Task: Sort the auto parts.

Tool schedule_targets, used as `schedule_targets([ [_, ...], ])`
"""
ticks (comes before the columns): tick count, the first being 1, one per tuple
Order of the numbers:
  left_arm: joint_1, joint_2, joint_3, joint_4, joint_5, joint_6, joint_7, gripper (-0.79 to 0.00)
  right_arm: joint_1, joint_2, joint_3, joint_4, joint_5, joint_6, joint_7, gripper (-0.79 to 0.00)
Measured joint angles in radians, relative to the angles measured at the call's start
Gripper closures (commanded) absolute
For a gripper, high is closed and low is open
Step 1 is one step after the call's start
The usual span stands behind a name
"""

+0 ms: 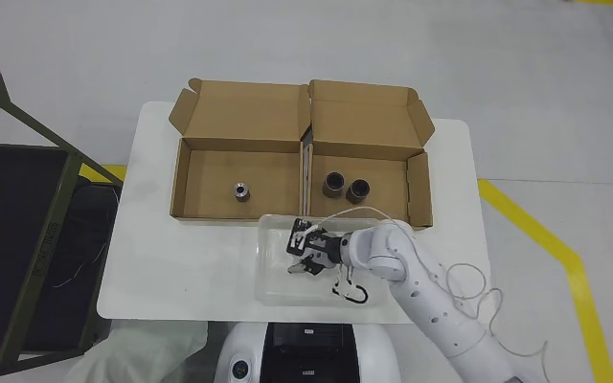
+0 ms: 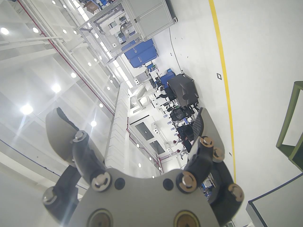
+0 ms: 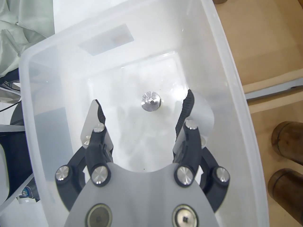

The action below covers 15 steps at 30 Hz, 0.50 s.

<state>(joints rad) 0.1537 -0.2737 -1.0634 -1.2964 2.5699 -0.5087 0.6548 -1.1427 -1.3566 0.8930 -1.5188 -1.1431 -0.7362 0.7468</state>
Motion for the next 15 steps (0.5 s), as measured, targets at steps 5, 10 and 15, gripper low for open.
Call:
schedule_targets([
  [5, 0.0, 0.0, 0.0, 0.0, 0.0, 0.0, 0.0, -0.785, 0.037, -0.005, -0.024, 0.048, 0.018, 0.014, -0.003, -0.511],
  [10, 0.0, 0.0, 0.0, 0.0, 0.0, 0.0, 0.0, -0.785, 0.057, -0.007, -0.041, 0.068, 0.015, 0.025, -0.021, -0.246],
  [15, 0.0, 0.0, 0.0, 0.0, 0.0, 0.0, 0.0, -0.785, 0.065, -0.006, -0.056, 0.066, 0.0, 0.047, -0.015, -0.071],
])
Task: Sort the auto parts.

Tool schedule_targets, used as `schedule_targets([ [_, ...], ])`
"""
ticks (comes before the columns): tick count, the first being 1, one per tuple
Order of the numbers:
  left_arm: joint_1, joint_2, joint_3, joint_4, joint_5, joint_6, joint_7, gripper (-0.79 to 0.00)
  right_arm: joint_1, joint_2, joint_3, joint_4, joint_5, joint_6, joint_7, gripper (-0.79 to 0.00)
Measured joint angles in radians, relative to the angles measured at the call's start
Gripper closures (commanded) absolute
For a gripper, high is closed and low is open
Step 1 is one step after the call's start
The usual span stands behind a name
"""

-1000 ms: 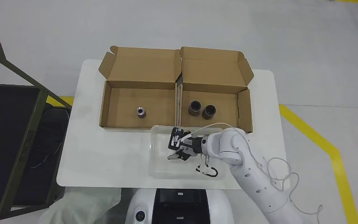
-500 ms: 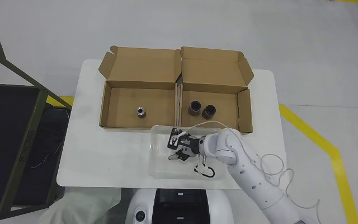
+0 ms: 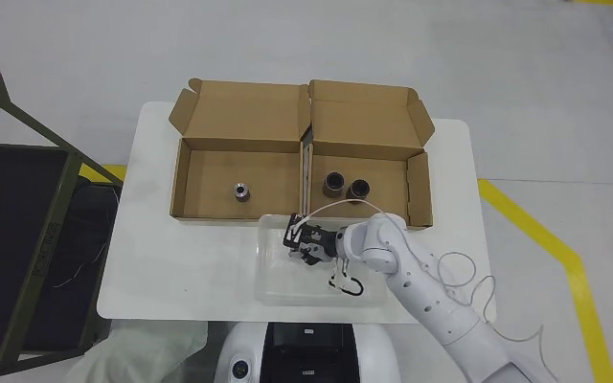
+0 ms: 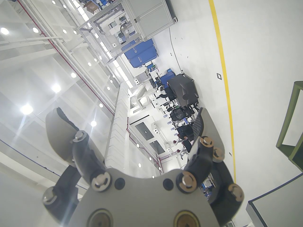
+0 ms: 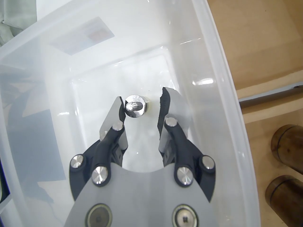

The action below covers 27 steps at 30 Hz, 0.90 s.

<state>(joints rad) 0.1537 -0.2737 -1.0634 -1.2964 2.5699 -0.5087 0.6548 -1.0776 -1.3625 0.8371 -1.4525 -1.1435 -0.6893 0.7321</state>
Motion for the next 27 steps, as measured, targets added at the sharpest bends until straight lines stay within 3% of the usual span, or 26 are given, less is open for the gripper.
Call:
schedule_targets([
  [1, 0.0, 0.0, 0.0, 0.0, 0.0, 0.0, 0.0, -0.785, 0.001, 0.0, -0.002, -0.001, -0.001, 0.002, 0.0, 0.0],
  [14, 0.0, 0.0, 0.0, 0.0, 0.0, 0.0, 0.0, -0.785, -0.045, 0.028, 0.029, -0.155, -0.076, 0.002, -0.03, 0.0],
  [27, 0.0, 0.0, 0.0, 0.0, 0.0, 0.0, 0.0, -0.785, -0.079, 0.053, 0.112, -0.231, -0.054, -0.033, -0.235, 0.0],
])
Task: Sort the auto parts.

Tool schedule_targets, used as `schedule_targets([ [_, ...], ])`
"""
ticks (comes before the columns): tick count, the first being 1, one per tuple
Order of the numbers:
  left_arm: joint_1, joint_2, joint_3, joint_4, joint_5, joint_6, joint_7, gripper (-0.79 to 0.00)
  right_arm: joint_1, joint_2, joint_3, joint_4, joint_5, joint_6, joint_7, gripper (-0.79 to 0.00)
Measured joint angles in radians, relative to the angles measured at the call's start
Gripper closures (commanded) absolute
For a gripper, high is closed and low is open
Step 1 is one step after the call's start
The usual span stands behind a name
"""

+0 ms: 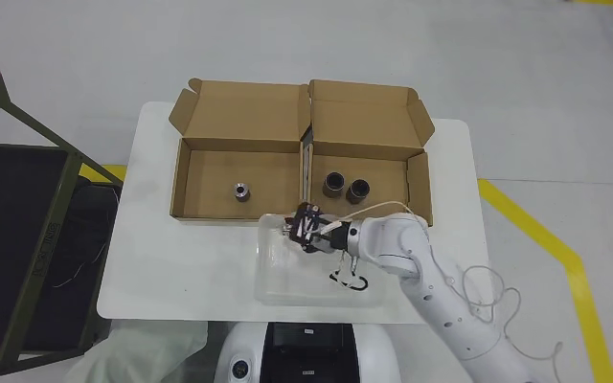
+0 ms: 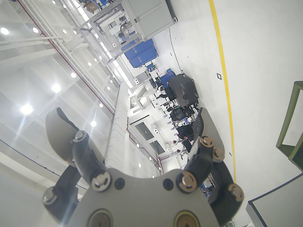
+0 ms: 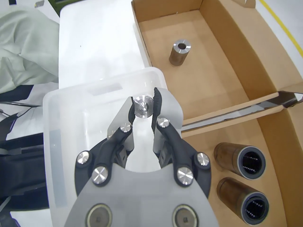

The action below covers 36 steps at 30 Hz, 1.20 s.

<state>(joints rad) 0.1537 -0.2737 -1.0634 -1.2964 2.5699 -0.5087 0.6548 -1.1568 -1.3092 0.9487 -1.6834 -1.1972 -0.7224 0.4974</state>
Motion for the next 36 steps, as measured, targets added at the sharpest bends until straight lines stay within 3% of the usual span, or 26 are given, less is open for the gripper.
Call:
schedule_targets([
  [18, 0.0, 0.0, 0.0, 0.0, 0.0, 0.0, 0.0, -0.785, 0.091, -0.007, 0.014, 0.14, -0.009, 0.011, -0.322, 0.0],
  [27, 0.0, 0.0, 0.0, 0.0, 0.0, 0.0, 0.0, -0.785, 0.171, -0.03, -0.043, 0.259, 0.002, 0.06, -0.342, 0.0],
  [36, 0.0, 0.0, 0.0, 0.0, 0.0, 0.0, 0.0, -0.785, 0.175, -0.031, -0.045, 0.264, 0.003, 0.061, -0.343, 0.0],
])
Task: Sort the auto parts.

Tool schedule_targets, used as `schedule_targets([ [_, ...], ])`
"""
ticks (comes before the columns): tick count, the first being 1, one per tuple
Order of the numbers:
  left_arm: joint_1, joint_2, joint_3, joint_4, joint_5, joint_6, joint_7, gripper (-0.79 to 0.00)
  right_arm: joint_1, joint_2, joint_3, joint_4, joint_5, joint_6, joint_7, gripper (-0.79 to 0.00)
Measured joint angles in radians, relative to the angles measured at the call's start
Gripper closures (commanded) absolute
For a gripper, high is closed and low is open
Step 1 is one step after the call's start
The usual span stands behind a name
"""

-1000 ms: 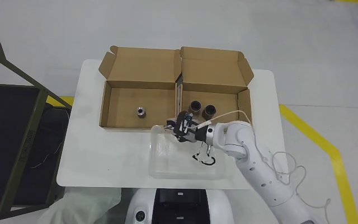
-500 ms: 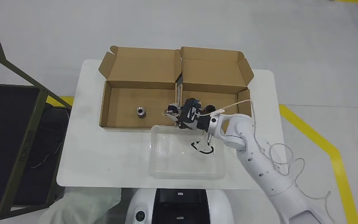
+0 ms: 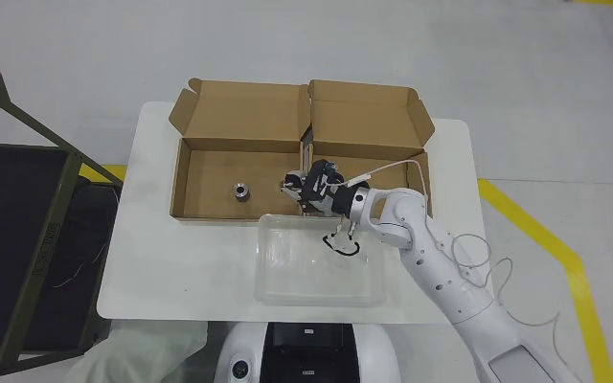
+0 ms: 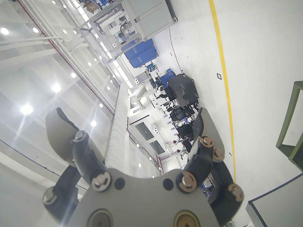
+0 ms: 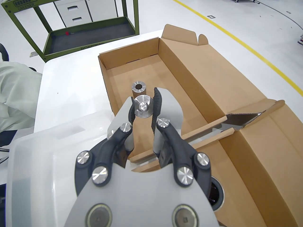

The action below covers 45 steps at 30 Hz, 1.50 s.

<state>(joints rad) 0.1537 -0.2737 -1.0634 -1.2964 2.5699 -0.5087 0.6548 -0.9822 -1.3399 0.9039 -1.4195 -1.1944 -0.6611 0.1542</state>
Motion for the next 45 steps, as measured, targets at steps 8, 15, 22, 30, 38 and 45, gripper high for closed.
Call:
schedule_targets([
  [8, 0.0, 0.0, 0.0, 0.0, 0.0, 0.0, 0.0, -0.785, 0.0, 0.0, 0.0, 0.0, 0.0, 0.0, 0.0, 0.0],
  [15, 0.0, 0.0, 0.0, 0.0, 0.0, 0.0, 0.0, -0.785, 0.0, 0.0, 0.0, 0.0, 0.0, 0.0, 0.0, 0.0],
  [22, 0.0, 0.0, 0.0, 0.0, 0.0, 0.0, 0.0, -0.785, 0.0, 0.0, 0.0, 0.0, 0.0, 0.0, 0.0, 0.0],
  [30, 0.0, 0.0, 0.0, 0.0, 0.0, 0.0, 0.0, -0.785, -0.003, 0.0, 0.0, -0.005, -0.004, 0.006, -0.001, 0.0],
  [38, 0.0, 0.0, 0.0, 0.0, 0.0, 0.0, 0.0, -0.785, -0.002, 0.002, 0.01, -0.041, -0.071, 0.053, -0.055, 0.0],
  [45, 0.0, 0.0, 0.0, 0.0, 0.0, 0.0, 0.0, -0.785, 0.017, -0.006, 0.001, -0.004, -0.08, 0.065, -0.177, 0.0],
])
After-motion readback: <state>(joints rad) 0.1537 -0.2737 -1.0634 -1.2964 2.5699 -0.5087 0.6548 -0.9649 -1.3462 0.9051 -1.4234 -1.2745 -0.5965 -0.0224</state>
